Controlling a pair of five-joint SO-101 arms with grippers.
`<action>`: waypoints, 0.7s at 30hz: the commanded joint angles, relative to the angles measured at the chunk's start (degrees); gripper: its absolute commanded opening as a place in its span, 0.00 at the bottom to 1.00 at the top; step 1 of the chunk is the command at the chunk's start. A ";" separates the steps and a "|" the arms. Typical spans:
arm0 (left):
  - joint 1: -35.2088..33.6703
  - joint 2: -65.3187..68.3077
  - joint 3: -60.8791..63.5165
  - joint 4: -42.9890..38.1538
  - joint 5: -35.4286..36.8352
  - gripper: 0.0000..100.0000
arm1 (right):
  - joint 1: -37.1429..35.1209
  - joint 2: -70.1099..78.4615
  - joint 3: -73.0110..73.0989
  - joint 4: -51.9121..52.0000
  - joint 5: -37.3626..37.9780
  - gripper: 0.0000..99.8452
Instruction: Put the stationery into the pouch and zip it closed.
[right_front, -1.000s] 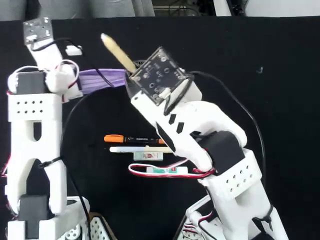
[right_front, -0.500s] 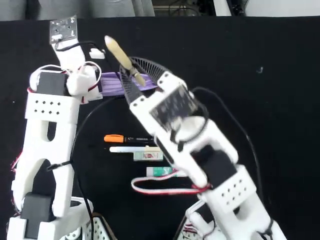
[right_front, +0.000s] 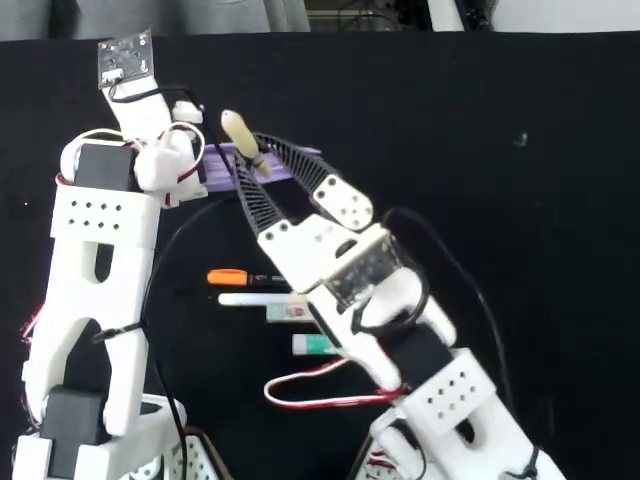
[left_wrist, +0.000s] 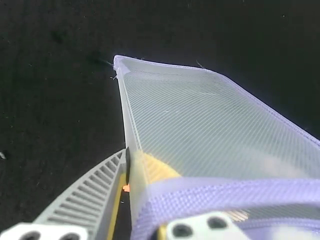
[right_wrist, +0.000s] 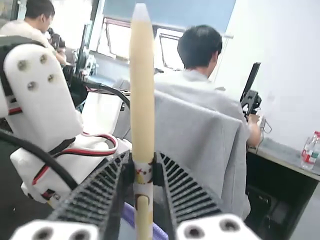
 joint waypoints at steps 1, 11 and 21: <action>0.75 -0.79 -3.47 0.26 0.79 0.03 | -0.62 -1.19 3.21 -9.76 -0.53 0.01; 0.84 -0.79 -3.21 0.26 0.79 0.03 | -0.35 8.66 5.76 -21.36 -0.53 0.01; 0.31 -0.79 -3.21 0.26 0.79 0.03 | 0.44 16.48 6.29 -25.93 -4.48 0.01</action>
